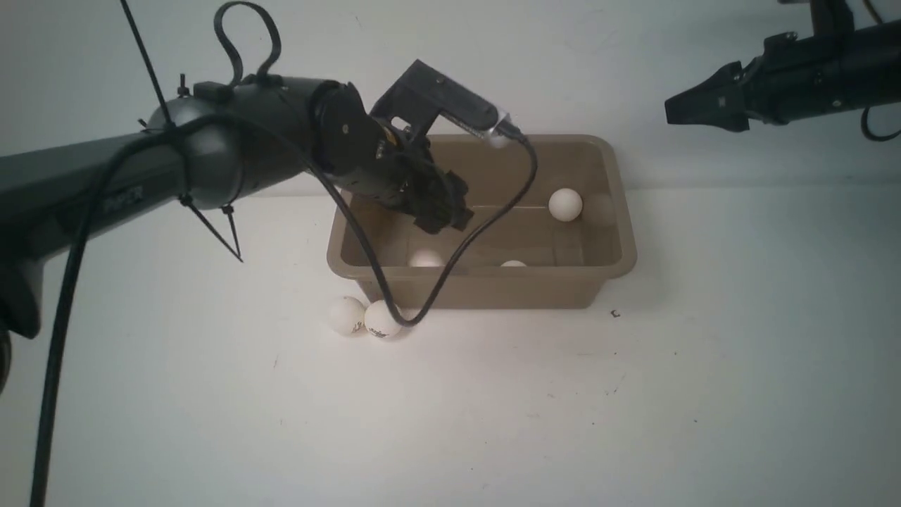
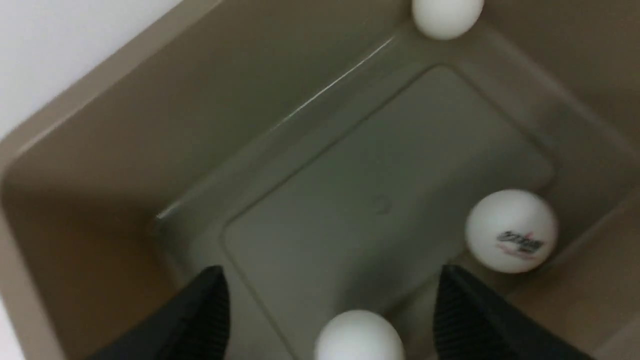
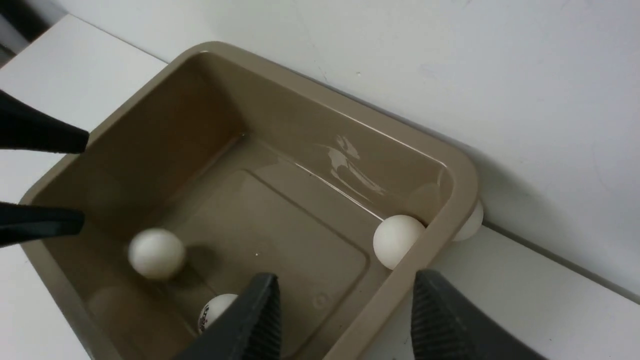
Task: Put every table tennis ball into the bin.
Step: Use the left arm to put the table tennis ball into the box, then use the left arm to clamp the table tennis ball closest to it
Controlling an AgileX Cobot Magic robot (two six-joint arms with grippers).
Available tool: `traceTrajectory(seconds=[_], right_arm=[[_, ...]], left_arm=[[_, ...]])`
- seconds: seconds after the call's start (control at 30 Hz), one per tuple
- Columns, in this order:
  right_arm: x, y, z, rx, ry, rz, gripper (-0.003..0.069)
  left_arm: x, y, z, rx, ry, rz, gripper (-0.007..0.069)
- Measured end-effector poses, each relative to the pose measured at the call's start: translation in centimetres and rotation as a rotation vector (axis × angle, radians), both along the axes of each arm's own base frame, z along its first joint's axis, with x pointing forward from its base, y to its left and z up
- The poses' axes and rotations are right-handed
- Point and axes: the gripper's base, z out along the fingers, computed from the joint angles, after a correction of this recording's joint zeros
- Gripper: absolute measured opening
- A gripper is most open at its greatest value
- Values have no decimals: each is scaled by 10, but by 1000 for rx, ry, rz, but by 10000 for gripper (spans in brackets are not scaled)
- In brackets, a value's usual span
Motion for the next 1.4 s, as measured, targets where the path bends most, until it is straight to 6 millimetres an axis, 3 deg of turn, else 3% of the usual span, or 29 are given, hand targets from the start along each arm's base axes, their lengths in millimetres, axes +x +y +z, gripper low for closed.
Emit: traceTrajectory(seconds=[0.2, 0.37, 0.5, 0.57, 0.73, 0.93, 1.07, 1.4], right_arm=[[-1, 0, 0, 2, 4, 7, 332], [-2, 1, 0, 5, 10, 19, 332], [-2, 2, 0, 6, 14, 26, 332], [-3, 2, 0, 8, 17, 33, 332], [-3, 2, 0, 10, 19, 37, 332], [-3, 2, 0, 15, 19, 36, 332], [-3, 2, 0, 15, 19, 36, 332], [-3, 2, 0, 15, 19, 37, 332]], left_arm=[[-24, 10, 24, 64, 112, -27, 486], [-40, 34, 42, 161, 200, 2, 468], [-43, 52, 50, 160, 240, 53, 468], [-49, 66, 64, 132, 258, 87, 468], [-62, 69, 87, 48, 236, 93, 468], [-67, 57, 113, -129, 118, 23, 468], [-65, 37, 122, -211, -19, -87, 468], [-84, -13, 120, -272, -85, -334, 433]])
